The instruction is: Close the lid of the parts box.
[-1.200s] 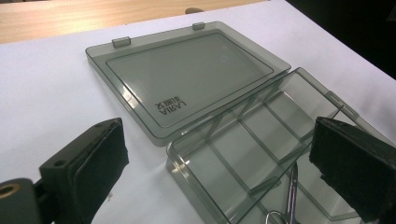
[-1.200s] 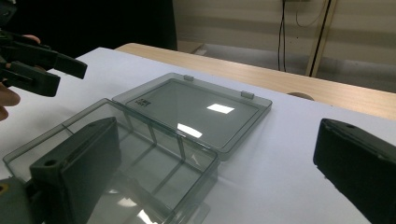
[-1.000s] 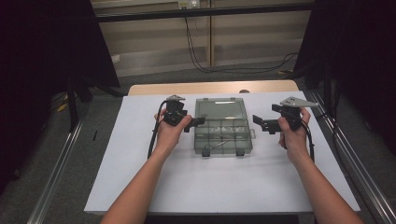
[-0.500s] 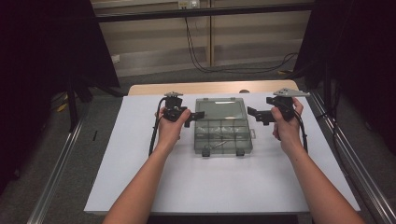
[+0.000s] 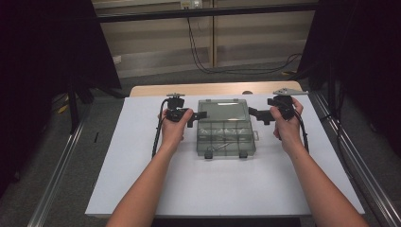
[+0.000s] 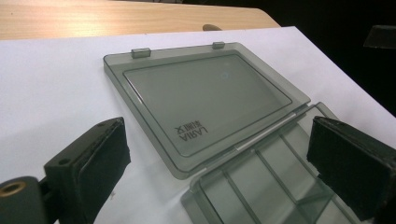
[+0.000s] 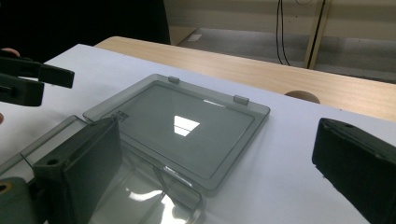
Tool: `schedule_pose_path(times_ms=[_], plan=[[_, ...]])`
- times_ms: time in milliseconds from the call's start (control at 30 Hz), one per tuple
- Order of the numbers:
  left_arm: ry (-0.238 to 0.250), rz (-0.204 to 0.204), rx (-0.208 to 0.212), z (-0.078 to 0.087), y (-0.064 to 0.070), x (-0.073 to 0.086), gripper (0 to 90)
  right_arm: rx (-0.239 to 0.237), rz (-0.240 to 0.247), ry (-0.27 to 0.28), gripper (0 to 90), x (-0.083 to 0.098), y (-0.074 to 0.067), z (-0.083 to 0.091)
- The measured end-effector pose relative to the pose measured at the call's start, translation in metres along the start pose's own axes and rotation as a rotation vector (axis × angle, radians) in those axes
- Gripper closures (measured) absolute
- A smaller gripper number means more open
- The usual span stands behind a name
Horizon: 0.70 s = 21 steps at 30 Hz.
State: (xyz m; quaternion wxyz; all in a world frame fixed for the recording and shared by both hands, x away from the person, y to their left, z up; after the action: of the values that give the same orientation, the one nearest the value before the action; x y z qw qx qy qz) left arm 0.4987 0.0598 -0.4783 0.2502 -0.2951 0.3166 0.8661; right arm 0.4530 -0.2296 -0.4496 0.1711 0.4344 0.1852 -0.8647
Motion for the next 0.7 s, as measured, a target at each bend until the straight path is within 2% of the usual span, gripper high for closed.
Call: schedule_pose_path(times_ms=[67,167,300,333,400,433,533,600,633,700], plan=[[0.0,0.027,0.007,-0.003,-0.003,-0.001,5.3,-0.014,-0.016,0.004,1.1,-0.002,0.001,-0.004],[0.008,0.07,0.044,-0.006,-0.007,-0.004,7.0,-0.028,-0.044,-0.018,3.6,-0.002,0.004,-0.013],[-0.005,0.074,0.025,-0.012,-0.012,-0.006,7.6,-0.042,-0.049,-0.05,7.7,0.001,0.005,-0.023],[0.0,0.093,0.027,-0.014,-0.012,-0.006,7.6,-0.044,-0.051,-0.055,9.1,0.003,0.005,-0.026],[-0.011,0.103,0.033,-0.019,-0.015,-0.005,7.9,-0.068,-0.064,-0.066,11.0,0.005,0.005,-0.031],[-0.001,0.115,0.032,-0.021,-0.015,-0.006,8.5,-0.068,-0.073,-0.075,12.9,0.007,0.005,-0.034],[-0.017,0.135,0.042,-0.027,-0.017,-0.006,10.3,-0.067,-0.096,-0.09,16.5,0.009,0.008,-0.041],[-0.013,0.162,0.041,-0.03,-0.018,-0.007,12.2,-0.061,-0.117,-0.099,20.1,0.01,0.01,-0.045],[-0.023,0.161,0.04,-0.031,-0.019,-0.006,13.6,-0.062,-0.136,-0.097,22.1,0.011,0.012,-0.047],[-0.02,0.194,0.048,-0.032,-0.021,-0.006,15.4,-0.086,-0.161,-0.1,26.0,0.013,0.013,-0.05]])
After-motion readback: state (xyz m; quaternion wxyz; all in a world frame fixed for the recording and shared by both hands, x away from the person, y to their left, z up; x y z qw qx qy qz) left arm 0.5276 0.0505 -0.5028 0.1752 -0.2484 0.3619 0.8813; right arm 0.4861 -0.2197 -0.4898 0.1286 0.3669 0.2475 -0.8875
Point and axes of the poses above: each handheld gripper's, and its own axes: z roughly backward along the jaws, x roughly out of its underside, y roughly to its right, the point moved 6 cm from there along -z, roughly forward along the jaws, and after that the axes turned 8 degrees about -y, right-handed, at the moved point
